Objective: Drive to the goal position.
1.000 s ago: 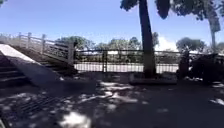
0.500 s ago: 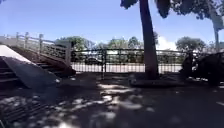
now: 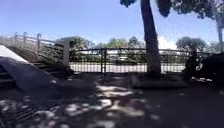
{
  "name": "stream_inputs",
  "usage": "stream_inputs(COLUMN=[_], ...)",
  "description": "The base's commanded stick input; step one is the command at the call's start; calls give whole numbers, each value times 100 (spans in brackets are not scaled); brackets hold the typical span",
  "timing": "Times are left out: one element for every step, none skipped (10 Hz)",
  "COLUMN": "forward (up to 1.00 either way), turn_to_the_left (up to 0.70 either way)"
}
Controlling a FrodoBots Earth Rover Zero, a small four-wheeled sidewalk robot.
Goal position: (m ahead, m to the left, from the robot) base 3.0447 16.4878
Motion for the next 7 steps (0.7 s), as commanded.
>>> stream_inputs(forward=[0,0,0,0,0,5,14], turn_to_the_left=[0,0,0,0,0,0,0])
